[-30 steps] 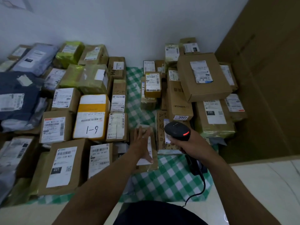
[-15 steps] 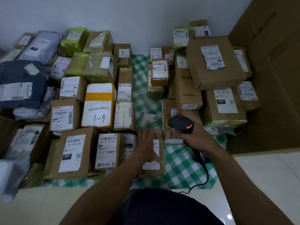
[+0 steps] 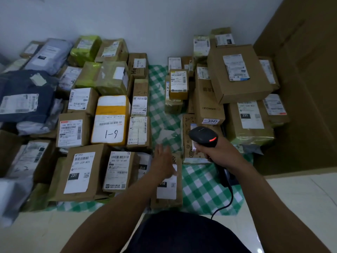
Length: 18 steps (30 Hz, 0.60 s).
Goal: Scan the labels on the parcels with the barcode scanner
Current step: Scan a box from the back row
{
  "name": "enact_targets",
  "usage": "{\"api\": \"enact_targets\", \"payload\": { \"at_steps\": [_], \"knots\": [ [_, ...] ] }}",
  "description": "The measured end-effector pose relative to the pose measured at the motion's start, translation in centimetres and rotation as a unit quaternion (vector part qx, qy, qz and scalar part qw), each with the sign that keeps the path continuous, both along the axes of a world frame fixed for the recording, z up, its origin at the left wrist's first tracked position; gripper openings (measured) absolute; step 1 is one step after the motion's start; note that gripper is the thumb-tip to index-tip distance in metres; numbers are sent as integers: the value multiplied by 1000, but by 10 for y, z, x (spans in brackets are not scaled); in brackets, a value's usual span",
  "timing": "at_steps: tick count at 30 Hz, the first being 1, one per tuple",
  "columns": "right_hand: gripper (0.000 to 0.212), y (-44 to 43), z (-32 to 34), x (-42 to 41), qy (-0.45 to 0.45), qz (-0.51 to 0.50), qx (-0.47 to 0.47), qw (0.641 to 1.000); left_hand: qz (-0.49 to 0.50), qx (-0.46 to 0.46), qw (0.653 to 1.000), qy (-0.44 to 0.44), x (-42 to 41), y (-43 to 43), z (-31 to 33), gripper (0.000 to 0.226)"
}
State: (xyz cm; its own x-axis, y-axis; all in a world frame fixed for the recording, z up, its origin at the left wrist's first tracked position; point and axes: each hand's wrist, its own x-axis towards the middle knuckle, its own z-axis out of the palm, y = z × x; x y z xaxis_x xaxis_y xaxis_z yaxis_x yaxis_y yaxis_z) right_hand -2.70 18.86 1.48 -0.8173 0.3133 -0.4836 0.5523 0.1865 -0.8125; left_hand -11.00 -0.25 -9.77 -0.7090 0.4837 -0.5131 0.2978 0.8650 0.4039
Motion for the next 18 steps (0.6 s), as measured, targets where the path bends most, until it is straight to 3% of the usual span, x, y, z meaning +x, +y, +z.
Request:
{"api": "enact_targets", "payload": {
  "at_steps": [6,10,14,18],
  "knots": [
    [38,23,26,-18,49,3,19,999,82,153,980,101,-55,35,58,69],
    [46,42,40,-44,69,-1,71,995,172,268,945,70,-99,71,99,41],
    [47,60,52,-72,66,5,102,993,219,294,930,25,-162,110,109,45],
    [47,69,46,-94,38,6,95,995,254,238,937,6,-212,138,91,71]
  ]
}}
